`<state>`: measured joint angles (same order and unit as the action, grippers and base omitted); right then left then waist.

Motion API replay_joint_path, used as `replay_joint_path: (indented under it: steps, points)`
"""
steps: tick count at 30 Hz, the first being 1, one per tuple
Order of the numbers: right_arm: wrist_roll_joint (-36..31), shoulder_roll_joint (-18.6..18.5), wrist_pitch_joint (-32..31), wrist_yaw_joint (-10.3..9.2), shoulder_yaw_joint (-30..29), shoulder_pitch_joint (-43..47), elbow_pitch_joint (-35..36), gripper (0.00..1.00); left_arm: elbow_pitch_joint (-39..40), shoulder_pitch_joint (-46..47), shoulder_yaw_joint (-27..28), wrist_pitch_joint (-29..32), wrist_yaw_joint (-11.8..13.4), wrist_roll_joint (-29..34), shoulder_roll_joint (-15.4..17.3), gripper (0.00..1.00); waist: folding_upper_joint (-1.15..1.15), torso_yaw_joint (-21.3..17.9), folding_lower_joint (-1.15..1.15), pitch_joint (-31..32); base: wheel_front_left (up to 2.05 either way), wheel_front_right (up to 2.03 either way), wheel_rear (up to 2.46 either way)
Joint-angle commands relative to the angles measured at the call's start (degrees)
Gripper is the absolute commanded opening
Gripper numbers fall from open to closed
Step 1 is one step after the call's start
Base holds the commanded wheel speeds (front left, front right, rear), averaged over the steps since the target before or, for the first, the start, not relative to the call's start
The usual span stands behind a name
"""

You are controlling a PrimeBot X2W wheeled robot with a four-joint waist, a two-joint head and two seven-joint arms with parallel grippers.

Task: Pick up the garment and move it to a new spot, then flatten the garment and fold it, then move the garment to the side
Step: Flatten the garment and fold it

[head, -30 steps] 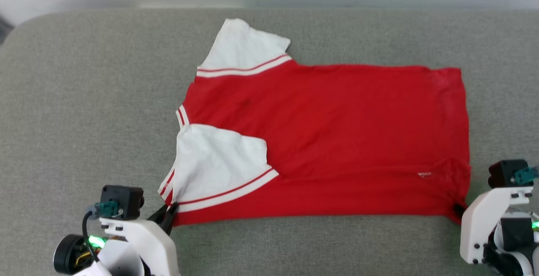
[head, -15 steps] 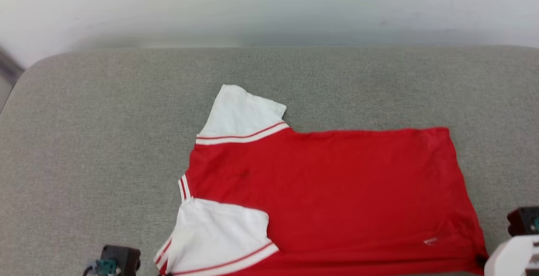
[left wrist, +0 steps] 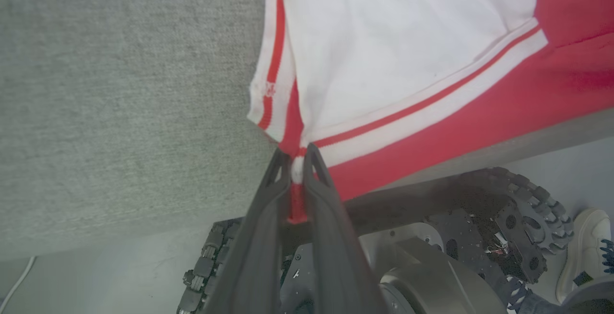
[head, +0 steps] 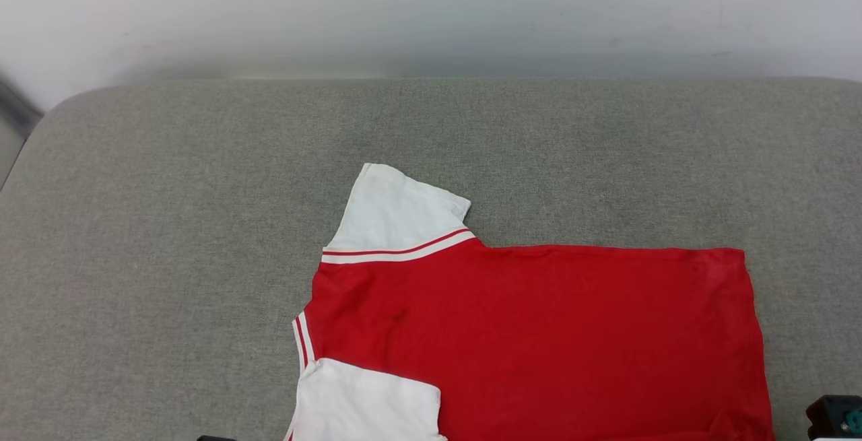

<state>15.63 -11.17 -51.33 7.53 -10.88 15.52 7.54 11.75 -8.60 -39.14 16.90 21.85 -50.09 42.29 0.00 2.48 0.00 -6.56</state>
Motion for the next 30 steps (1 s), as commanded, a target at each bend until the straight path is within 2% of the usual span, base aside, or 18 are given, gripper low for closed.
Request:
replay_joint_path:
  steps: [1, 2, 8, 16, 17, 18, 21, 24, 25, 30]
  points:
    - [-0.5, -0.1, 1.0, -0.08, 0.1, -0.3, -0.5, 0.43, -1.0, 1.4, -0.1, -0.7, -0.6, 0.5, -0.3, 0.44, 0.0, 0.0, 0.0, 0.0, 0.0, 0.0, 0.0]
    - [-0.4, 0.4, 1.5, -0.09, 0.1, -0.7, -0.9, 1.0, -1.7, 1.6, -0.3, -1.0, -1.0, 0.7, -0.6, 1.0, 0.0, 0.1, 0.0, -0.1, 0.0, 0.0, 0.0]
    - [0.1, 0.9, 5.4, -0.06, 0.4, -2.8, -0.2, 1.0, -4.2, 3.9, 1.0, -5.6, -1.6, 2.3, -2.4, 1.0, 0.0, 0.0, 0.0, 0.7, 0.0, 0.0, 0.0]
    - [0.3, 0.0, 17.3, -0.06, 0.6, -7.3, 4.5, 1.0, -3.6, 7.7, 5.6, -20.5, -2.3, 8.1, -4.0, 1.0, 0.0, -0.6, 0.0, 1.8, 0.0, 0.0, 0.0]
    - [0.3, 0.0, 17.3, -0.06, 0.6, -7.3, 4.5, 1.0, -3.6, 7.7, 5.6, -20.5, -2.3, 8.1, -4.0, 1.0, 0.0, -0.6, 0.0, 1.8, 0.0, 0.0, 0.0]
    - [0.8, 0.3, 21.3, -0.06, 1.0, -8.7, 5.3, 1.0, -3.3, 8.8, 6.4, -24.1, -2.7, 9.6, -4.5, 1.0, 0.0, -0.9, 0.0, 1.8, 0.0, 0.0, 0.0]
    - [2.0, 0.9, 27.9, -0.07, 1.8, -10.2, 5.9, 1.0, -3.2, 10.1, 7.4, -28.5, -3.5, 10.6, -5.7, 1.0, 0.0, -1.3, 0.0, 1.7, 0.0, 0.0, 0.0]
    - [2.4, 1.0, 34.0, -0.06, 2.8, -11.4, 5.8, 1.0, -2.7, 11.9, 8.2, -30.6, -4.3, 12.2, -6.8, 1.0, 0.0, -1.8, 0.0, 1.2, 0.0, 0.0, 0.0]
    - [2.4, 1.0, 34.0, -0.06, 2.8, -11.4, 5.8, 1.0, -2.7, 11.9, 8.2, -30.6, -4.3, 12.2, -6.8, 1.0, 0.0, -1.8, 0.0, 1.2, 0.0, 0.0, 0.0]
    - [2.2, 1.0, 41.6, -0.06, 5.3, -13.3, 5.6, 1.0, -3.1, 15.3, 9.1, -31.6, -6.0, 13.7, -8.4, 1.0, 0.0, -3.6, 0.0, -1.0, 0.0, 0.0, 0.0]
